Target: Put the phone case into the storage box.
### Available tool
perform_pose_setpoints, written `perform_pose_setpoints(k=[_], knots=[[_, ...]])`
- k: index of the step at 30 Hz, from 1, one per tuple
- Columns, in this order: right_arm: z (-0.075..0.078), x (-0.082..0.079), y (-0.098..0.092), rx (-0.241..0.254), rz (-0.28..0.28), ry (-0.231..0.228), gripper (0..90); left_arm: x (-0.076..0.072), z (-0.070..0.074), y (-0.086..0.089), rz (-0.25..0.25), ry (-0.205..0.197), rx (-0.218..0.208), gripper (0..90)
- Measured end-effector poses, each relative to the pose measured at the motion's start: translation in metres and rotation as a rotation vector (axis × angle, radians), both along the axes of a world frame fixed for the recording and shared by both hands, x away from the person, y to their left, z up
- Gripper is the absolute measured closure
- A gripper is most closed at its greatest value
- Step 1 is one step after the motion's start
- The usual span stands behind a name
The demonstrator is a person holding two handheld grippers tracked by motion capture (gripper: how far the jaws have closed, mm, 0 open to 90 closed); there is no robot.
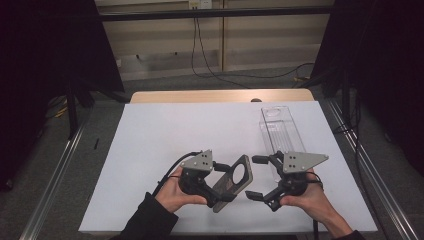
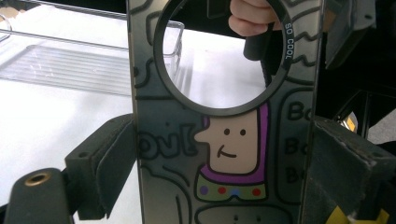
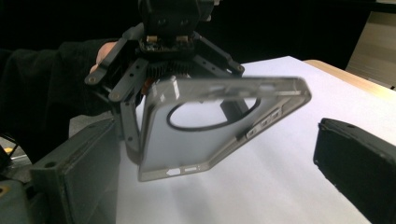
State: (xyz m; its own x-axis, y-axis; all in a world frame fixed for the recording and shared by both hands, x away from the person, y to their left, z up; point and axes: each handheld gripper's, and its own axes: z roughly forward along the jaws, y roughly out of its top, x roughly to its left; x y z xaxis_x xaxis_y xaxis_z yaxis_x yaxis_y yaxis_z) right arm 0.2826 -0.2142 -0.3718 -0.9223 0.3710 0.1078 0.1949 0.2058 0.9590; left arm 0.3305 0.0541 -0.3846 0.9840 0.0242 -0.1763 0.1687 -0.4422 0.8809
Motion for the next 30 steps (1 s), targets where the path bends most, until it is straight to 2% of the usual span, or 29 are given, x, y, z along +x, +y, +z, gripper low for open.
perform_pose_setpoints(k=[6,12,16,18,20,27,30], knots=[[0.002,0.008,0.007,-0.033,0.063,0.018,1.1,-0.001,-0.001,0.001,-0.012,-0.009,0.020,12.5],[0.000,0.017,0.009,-0.045,0.092,0.047,0.3,-0.002,-0.001,0.000,-0.026,-0.005,0.029,12.5],[0.001,0.021,0.009,-0.058,0.146,0.055,1.0,-0.002,-0.001,0.000,-0.030,-0.006,0.022,12.6],[0.003,0.022,0.010,-0.078,0.142,0.036,1.0,-0.002,0.000,0.001,-0.031,-0.003,0.019,12.5],[0.005,0.023,0.009,-0.060,0.160,0.042,1.2,-0.002,-0.001,0.002,-0.034,-0.002,0.021,12.5],[0.004,0.028,0.016,-0.085,0.200,0.047,2.4,-0.003,-0.002,0.000,-0.043,-0.004,0.038,12.5],[0.005,0.029,0.017,-0.093,0.215,0.031,7.1,-0.001,-0.003,0.001,-0.043,-0.005,0.038,12.5]])
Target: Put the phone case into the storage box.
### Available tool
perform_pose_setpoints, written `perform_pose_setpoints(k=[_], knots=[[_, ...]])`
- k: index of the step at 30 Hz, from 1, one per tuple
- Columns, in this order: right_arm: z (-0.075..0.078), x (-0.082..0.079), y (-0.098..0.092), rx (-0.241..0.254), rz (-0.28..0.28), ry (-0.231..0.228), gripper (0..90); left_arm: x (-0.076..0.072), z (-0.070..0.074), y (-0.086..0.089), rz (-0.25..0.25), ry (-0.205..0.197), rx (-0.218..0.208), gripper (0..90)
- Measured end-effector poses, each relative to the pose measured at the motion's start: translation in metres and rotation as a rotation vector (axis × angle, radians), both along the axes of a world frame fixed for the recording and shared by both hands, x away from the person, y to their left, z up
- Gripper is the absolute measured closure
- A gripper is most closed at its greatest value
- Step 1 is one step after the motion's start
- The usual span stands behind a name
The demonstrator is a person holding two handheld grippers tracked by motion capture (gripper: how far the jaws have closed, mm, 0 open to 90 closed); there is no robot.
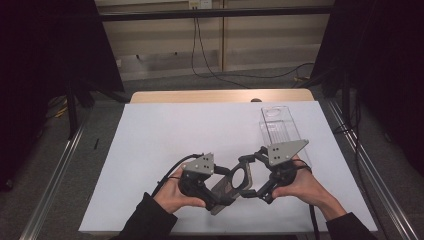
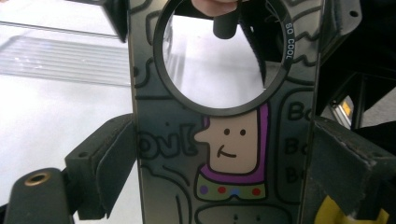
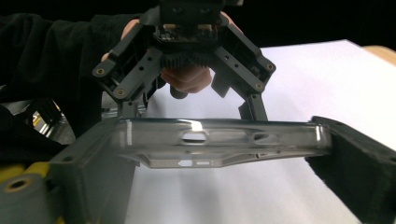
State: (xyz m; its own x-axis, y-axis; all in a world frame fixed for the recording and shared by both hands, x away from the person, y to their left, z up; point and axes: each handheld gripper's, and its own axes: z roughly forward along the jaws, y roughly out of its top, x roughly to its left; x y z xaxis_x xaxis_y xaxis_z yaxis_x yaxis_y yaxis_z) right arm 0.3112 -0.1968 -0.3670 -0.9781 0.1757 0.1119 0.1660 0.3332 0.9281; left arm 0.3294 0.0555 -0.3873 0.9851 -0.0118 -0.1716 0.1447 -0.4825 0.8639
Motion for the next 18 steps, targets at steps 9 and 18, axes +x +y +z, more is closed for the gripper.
perform_pose_setpoints(k=[9,18], knots=[[-0.0008,0.0040,0.0020,-0.005,0.030,0.020,7.6,0.0010,-0.0022,0.0005,-0.011,-0.003,0.006,12.5],[-0.0020,0.0059,0.0033,-0.030,0.033,0.047,10.8,0.0020,-0.0046,0.0015,-0.010,-0.031,0.013,12.4]])
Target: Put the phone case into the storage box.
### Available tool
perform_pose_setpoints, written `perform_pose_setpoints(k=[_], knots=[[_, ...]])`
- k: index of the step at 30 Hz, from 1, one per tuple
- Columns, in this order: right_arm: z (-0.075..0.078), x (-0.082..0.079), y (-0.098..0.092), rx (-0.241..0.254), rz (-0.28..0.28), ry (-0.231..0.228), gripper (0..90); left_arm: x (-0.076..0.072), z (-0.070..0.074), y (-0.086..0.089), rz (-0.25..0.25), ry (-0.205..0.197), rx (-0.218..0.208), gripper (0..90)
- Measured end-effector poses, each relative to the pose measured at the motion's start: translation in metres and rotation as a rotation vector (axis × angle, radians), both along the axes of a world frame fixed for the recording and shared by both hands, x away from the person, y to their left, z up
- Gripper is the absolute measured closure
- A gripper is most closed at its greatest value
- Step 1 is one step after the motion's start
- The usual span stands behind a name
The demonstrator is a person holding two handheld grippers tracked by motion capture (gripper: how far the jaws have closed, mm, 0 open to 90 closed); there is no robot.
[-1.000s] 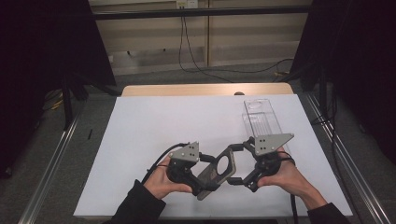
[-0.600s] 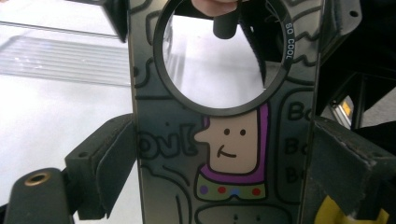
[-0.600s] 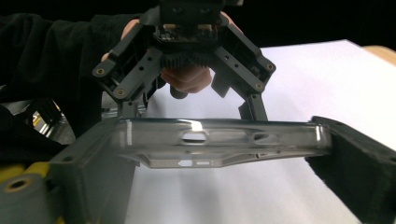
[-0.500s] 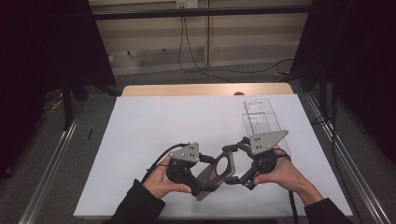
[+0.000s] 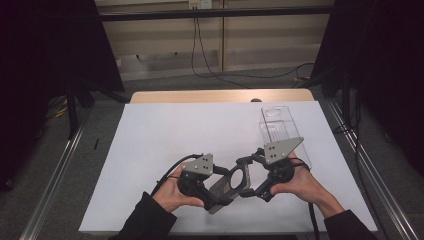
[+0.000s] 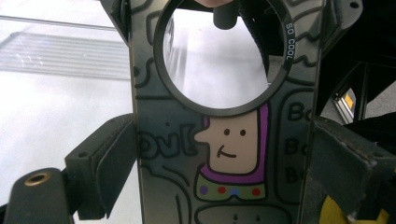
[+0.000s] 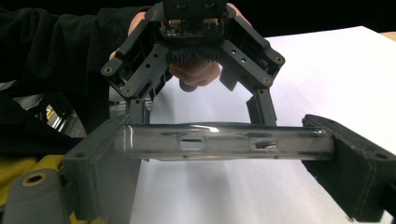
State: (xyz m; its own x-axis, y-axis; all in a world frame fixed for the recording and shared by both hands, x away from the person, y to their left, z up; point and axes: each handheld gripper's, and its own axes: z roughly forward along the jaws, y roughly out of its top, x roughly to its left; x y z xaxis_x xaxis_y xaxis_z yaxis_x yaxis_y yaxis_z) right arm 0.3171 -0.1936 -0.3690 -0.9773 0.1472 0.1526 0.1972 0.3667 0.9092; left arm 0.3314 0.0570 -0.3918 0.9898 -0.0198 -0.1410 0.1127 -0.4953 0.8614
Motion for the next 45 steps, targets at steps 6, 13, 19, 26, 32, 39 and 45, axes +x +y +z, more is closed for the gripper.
perform_pose_setpoints(k=[6,13,19,26,32,39,45], knots=[[0.004,0.000,-0.002,0.002,-0.030,-0.007,11.5,0.000,0.001,0.004,0.021,-0.022,-0.032,14.3],[0.007,0.000,-0.007,0.008,-0.059,-0.003,12.0,0.001,0.003,0.007,0.098,-0.005,-0.070,7.6],[0.007,0.003,-0.010,-0.007,-0.108,0.005,12.0,0.000,0.007,0.013,0.147,-0.009,-0.055,3.8],[0.010,0.004,-0.017,0.000,-0.179,0.020,12.1,-0.003,0.009,0.023,0.218,-0.042,-0.058,2.7],[0.012,0.005,-0.023,0.003,-0.229,0.030,12.0,-0.007,0.007,0.039,0.327,-0.064,-0.078,1.9],[0.017,0.007,-0.034,0.028,-0.340,0.019,12.0,-0.010,-0.001,0.060,0.476,-0.071,-0.081,1.9],[0.023,0.006,-0.037,0.020,-0.383,0.017,12.0,-0.024,-0.003,0.071,0.565,-0.107,-0.105,1.7]])
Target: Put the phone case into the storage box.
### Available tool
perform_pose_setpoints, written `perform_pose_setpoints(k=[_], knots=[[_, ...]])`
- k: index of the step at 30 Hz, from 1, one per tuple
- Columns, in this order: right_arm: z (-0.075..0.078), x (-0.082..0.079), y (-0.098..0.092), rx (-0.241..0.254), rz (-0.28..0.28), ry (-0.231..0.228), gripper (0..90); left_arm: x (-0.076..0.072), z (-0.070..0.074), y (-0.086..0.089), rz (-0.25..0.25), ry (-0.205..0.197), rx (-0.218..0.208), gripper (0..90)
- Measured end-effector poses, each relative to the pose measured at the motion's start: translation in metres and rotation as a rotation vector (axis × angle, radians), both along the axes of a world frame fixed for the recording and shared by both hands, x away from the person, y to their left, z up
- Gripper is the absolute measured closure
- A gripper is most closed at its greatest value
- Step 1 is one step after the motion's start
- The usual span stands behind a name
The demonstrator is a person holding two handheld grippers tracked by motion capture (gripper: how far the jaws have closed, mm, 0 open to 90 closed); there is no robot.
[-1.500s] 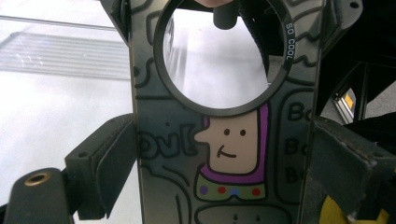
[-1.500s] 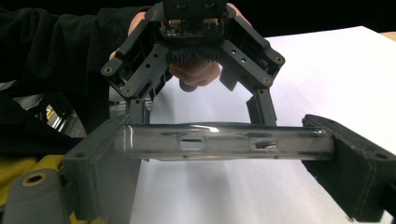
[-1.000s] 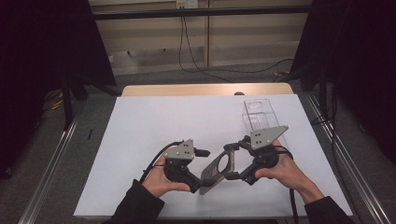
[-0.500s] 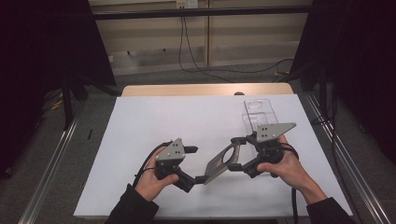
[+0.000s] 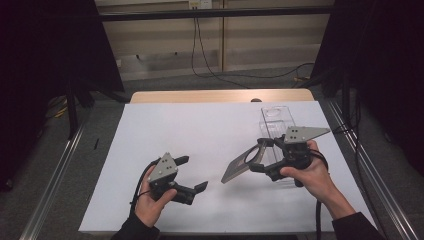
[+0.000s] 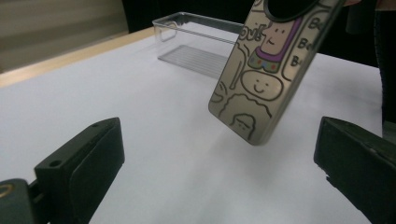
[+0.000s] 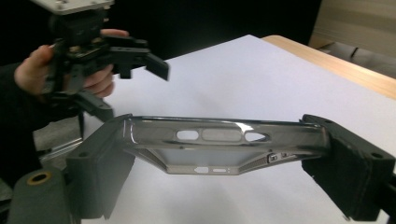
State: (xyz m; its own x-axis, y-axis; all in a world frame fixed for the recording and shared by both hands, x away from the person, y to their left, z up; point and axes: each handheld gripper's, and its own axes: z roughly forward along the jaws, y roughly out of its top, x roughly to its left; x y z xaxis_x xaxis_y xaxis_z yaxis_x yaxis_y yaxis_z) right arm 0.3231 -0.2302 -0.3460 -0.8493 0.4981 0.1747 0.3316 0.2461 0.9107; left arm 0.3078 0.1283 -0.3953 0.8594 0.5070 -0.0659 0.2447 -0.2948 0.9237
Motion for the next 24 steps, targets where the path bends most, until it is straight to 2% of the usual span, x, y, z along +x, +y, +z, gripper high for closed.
perform_pose_setpoints(k=[3,6,7,9,11,12,14,15,17,18,20,21,24], knots=[[0.004,0.001,-0.001,-0.019,-0.033,-0.005,12.1,-0.004,0.000,0.008,0.042,-0.006,-0.035,2.0],[0.007,0.002,-0.005,-0.011,-0.059,-0.007,12.1,-0.005,-0.001,0.018,0.098,-0.024,-0.047,1.9],[0.007,0.002,-0.005,-0.011,-0.059,-0.007,12.1,-0.005,-0.001,0.018,0.098,-0.024,-0.047,1.9],[0.006,0.004,-0.009,-0.014,-0.079,-0.005,12.0,-0.007,-0.006,0.030,0.143,-0.030,-0.037,2.6],[0.005,0.005,-0.010,-0.015,-0.087,-0.004,12.0,-0.008,-0.008,0.034,0.162,-0.025,-0.050,2.6],[0.004,0.007,-0.012,-0.009,-0.117,-0.001,12.1,-0.009,-0.010,0.042,0.182,-0.015,-0.057,2.6],[0.005,0.009,-0.014,0.002,-0.135,0.003,12.0,-0.010,-0.012,0.050,0.209,-0.022,-0.068,2.6],[0.005,0.010,-0.015,0.006,-0.144,0.006,12.0,-0.010,-0.013,0.054,0.217,-0.018,-0.071,2.6],[0.006,0.011,-0.017,0.021,-0.159,0.002,12.1,-0.010,-0.016,0.061,0.234,-0.023,-0.041,2.6],[0.006,0.012,-0.018,0.028,-0.160,0.002,12.0,-0.010,-0.018,0.065,0.245,-0.019,-0.040,2.6],[0.006,0.014,-0.020,0.028,-0.178,-0.003,12.0,-0.011,-0.020,0.071,0.256,-0.017,-0.043,2.6],[0.005,0.014,-0.020,0.030,-0.181,-0.001,12.0,-0.012,-0.022,0.080,0.286,-0.024,-0.046,2.6],[0.004,0.017,-0.021,0.033,-0.195,0.003,12.0,-0.013,-0.026,0.092,0.328,-0.020,-0.063,2.6]])
